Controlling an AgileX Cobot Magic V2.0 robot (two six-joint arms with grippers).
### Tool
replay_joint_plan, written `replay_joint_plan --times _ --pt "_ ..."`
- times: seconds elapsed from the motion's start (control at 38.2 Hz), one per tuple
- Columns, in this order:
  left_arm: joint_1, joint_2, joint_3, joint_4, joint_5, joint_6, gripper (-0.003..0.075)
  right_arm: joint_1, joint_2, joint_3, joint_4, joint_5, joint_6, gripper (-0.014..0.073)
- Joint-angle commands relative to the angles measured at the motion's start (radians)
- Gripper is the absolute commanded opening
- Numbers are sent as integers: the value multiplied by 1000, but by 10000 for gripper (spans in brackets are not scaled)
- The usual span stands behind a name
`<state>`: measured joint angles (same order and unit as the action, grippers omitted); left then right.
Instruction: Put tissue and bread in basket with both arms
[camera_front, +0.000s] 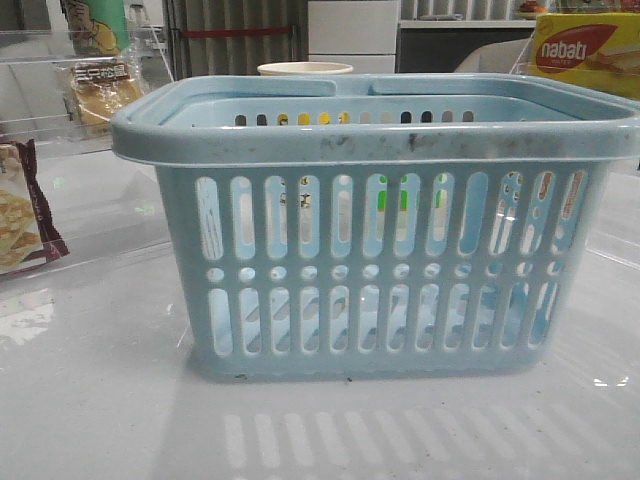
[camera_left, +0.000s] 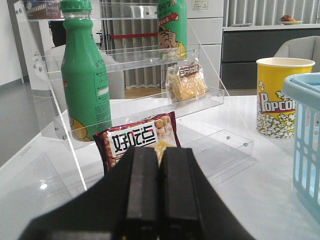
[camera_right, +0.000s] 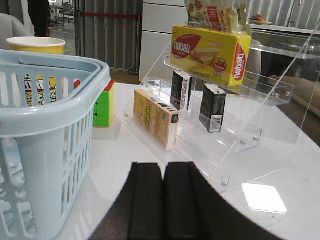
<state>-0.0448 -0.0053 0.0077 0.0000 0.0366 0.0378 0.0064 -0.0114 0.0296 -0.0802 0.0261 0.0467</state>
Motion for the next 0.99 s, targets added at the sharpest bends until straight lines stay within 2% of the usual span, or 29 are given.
replay_joint_plan --times 0.0,0.55,0.73,0.84,0.97 --pt "3 -20 -1 0 -85 -8 91 -5 -17 1 -10 -87 -4 57" --pt "3 -20 -1 0 -94 -8 91 -5 -17 0 -10 -112 -4 57" --pt "1 -20 -18 0 -149 -8 91 -4 -17 -12 -10 -123 -4 57" --pt "1 -16 -83 0 -147 -8 91 -4 -17 -70 -10 -101 -4 57" --pt "1 -7 -267 0 -73 -8 91 -4 -4 -253 -10 42 -4 57"
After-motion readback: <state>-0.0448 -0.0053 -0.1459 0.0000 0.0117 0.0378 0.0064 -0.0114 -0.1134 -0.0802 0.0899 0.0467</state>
